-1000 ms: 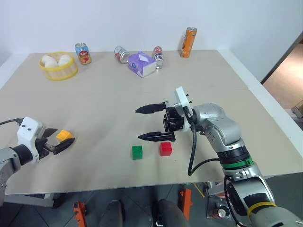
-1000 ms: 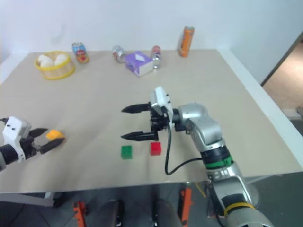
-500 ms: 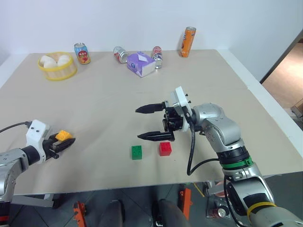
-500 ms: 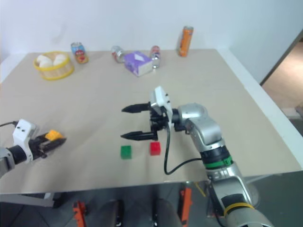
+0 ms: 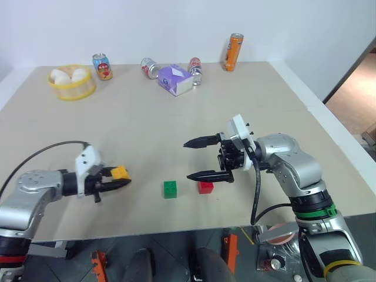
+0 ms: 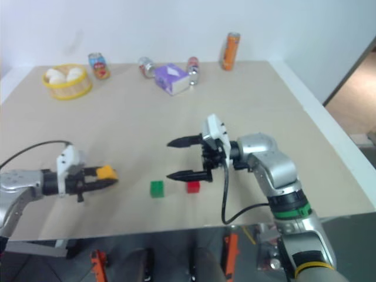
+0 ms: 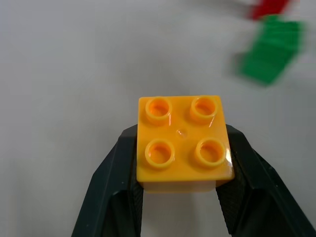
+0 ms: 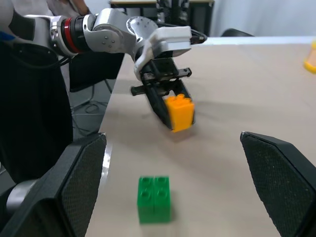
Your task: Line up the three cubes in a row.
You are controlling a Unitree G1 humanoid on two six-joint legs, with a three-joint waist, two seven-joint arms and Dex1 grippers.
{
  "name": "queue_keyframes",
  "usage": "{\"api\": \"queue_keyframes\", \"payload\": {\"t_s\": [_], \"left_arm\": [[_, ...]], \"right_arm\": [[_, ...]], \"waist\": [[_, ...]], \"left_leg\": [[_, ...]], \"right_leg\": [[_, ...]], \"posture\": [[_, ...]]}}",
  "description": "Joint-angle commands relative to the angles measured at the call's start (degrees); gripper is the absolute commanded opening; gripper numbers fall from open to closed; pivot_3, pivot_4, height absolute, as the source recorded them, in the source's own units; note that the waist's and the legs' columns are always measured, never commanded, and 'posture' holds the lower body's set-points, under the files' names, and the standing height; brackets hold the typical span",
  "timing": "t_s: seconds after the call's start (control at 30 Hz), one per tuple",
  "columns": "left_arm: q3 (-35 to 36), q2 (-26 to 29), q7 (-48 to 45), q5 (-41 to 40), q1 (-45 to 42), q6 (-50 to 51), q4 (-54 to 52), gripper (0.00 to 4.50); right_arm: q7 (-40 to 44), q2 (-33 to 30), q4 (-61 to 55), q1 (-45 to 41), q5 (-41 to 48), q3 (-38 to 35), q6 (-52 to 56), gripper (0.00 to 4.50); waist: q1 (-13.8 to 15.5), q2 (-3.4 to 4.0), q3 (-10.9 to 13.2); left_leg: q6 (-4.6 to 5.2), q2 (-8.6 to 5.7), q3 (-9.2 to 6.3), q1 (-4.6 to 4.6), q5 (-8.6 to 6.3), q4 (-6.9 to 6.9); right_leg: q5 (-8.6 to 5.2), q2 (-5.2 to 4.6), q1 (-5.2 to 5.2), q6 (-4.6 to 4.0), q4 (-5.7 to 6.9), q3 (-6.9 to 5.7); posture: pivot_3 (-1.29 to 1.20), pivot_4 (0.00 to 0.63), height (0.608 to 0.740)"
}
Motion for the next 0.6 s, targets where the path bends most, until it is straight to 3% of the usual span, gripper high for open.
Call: {"api": "queue_keyframes", "payload": {"t_s": [0.03,0.3,0.6], "left_arm": [[-5.3,-1.0,-2.8,3.2,-3.1,-4.1,1.0,1.36],[-10.1,-2.7,-5.8,6.7,-8.4,-8.8,7.6,1.36],[-6.8,0.0,-9.2,4.3,-7.8,-9.1,8.2,1.36]], "right_arm": [[-1.9,-1.5,-4.5,2.0,0.8,-1.9,1.3,4.50],[-6.7,-3.6,-9.3,6.5,1.1,-3.9,2.3,4.50],[-8.1,-4.0,-10.9,7.6,1.8,-4.4,2.5,4.50]], "waist": [[0.0,0.00,0.0],[0.0,0.00,0.0],[-0.1,0.00,0.0]], "left_leg": [[0.00,0.00,0.00,0.01,0.00,0.00],[0.01,0.06,-0.06,0.07,0.01,0.14],[0.01,0.07,-0.02,0.15,0.01,0.21]], "right_leg": [[0.01,0.05,-0.01,0.02,0.01,0.06],[0.06,0.29,-0.04,0.08,0.22,0.29],[-0.01,0.36,-0.05,-0.08,0.30,0.46]], "posture": [[0.00,0.150,0.740],[0.00,0.150,0.740],[0.00,0.150,0.740]]}}
